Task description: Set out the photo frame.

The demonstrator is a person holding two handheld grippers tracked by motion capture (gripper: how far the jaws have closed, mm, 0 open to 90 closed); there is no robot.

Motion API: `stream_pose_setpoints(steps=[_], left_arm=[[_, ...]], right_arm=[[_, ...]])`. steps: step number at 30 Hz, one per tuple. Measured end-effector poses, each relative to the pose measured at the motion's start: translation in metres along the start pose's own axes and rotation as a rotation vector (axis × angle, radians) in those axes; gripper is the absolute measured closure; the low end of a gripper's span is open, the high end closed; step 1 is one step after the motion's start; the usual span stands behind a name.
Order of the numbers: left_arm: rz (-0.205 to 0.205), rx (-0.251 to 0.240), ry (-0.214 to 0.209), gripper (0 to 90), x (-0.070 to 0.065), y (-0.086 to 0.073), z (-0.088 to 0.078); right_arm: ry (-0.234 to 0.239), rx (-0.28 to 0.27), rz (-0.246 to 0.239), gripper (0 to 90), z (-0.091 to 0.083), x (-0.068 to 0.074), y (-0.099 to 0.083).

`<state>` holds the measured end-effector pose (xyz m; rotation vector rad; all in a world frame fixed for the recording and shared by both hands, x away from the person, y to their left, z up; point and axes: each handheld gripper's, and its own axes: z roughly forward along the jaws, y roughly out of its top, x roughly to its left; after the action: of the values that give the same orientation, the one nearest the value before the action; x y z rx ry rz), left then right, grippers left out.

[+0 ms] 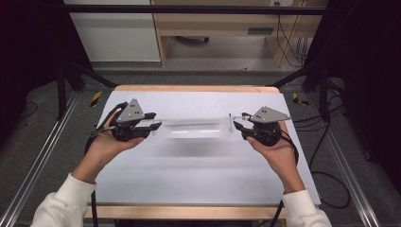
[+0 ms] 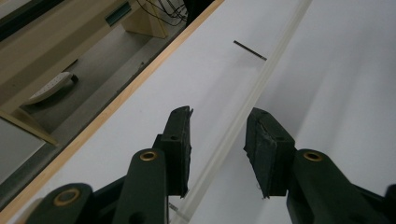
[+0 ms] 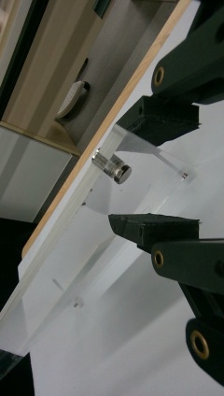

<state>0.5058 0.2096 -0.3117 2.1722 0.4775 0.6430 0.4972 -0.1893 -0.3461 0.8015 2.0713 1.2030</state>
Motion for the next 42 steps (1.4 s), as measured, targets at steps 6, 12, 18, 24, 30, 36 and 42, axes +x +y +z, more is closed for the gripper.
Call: stream_pose_setpoints(steps=[6, 12, 18, 24, 30, 36, 42], left_arm=[[0.008, 0.001, 0.0, 60.5, 0.01, 0.005, 0.003], [0.003, 0.004, 0.014, 59.0, 0.015, 0.007, 0.004], [0.013, 0.007, 0.026, 55.8, 0.024, 0.009, 0.003], [0.005, -0.022, 0.024, 52.5, 0.033, 0.01, 0.006], [-0.115, -0.128, 0.05, 33.2, 0.042, 0.01, 0.006], [-0.236, -0.217, 0.118, 18.6, 0.04, 0.007, -0.015], [-0.319, -0.194, 0.148, 14.2, 0.028, -0.02, -0.03]], right_arm=[[0.049, -0.047, 0.003, 52.5, 0.013, -0.014, 0.003], [0.043, -0.034, 0.0, 55.3, 0.014, -0.015, 0.007], [0.051, -0.028, 0.012, 58.0, 0.009, -0.011, 0.012], [0.045, -0.017, 0.018, 59.9, 0.008, -0.01, 0.015], [0.04, -0.023, 0.04, 59.6, 0.015, -0.018, 0.019], [0.034, -0.028, 0.073, 58.0, 0.023, -0.024, 0.023], [0.025, -0.032, 0.106, 55.7, 0.034, -0.033, 0.028]])
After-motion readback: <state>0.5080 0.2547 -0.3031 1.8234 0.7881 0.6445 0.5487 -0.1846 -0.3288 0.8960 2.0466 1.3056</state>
